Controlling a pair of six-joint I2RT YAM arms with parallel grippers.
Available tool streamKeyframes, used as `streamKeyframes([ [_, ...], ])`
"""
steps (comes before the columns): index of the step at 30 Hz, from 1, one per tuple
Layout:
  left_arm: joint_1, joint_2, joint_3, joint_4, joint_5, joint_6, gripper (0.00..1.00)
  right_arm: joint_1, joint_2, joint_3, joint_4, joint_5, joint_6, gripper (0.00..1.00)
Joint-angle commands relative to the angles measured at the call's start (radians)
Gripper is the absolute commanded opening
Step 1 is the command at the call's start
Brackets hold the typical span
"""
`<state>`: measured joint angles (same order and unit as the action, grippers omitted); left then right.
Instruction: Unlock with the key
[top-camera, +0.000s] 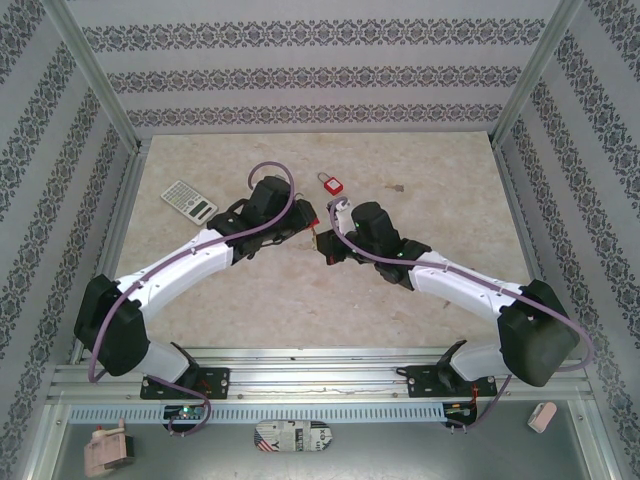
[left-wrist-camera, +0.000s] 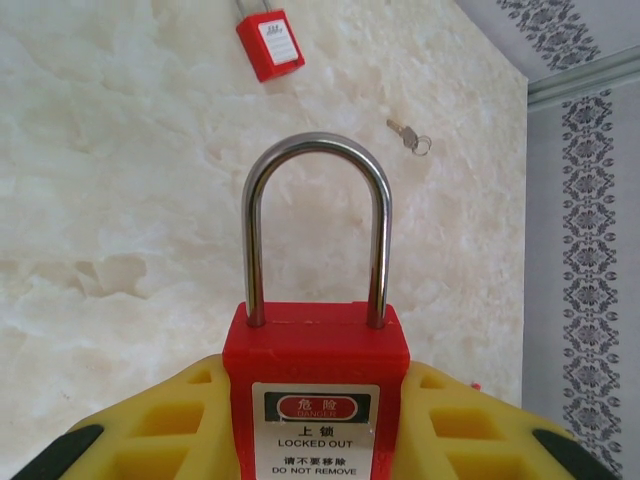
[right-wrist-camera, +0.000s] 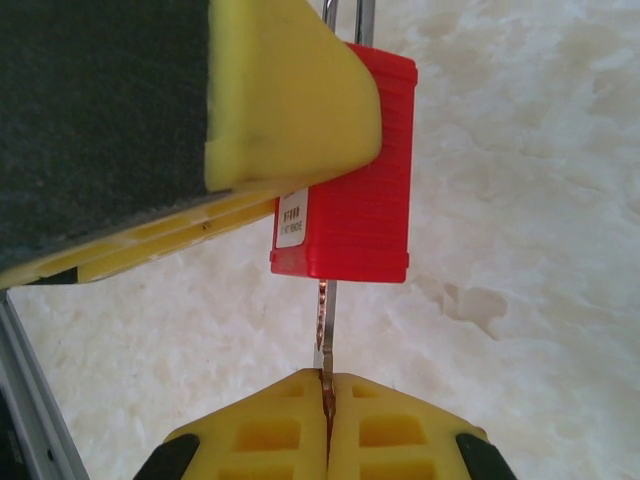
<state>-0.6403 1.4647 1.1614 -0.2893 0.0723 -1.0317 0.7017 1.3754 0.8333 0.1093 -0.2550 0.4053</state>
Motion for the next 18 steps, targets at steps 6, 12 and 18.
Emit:
streamKeyframes([
  [6,-0.115,0.014,0.103,-0.175,0.072,0.130,0.00,-0.030,-0.008,-0.020,0.295,-0.026,0.009,0.00],
  [12,-0.117,0.003,0.084,-0.228,0.013,0.177,0.00,-0.052,-0.028,-0.008,0.258,-0.055,-0.005,0.00],
  [18,-0.124,0.012,0.091,-0.295,-0.045,0.225,0.00,-0.068,-0.050,-0.011,0.223,-0.064,-0.015,0.00],
])
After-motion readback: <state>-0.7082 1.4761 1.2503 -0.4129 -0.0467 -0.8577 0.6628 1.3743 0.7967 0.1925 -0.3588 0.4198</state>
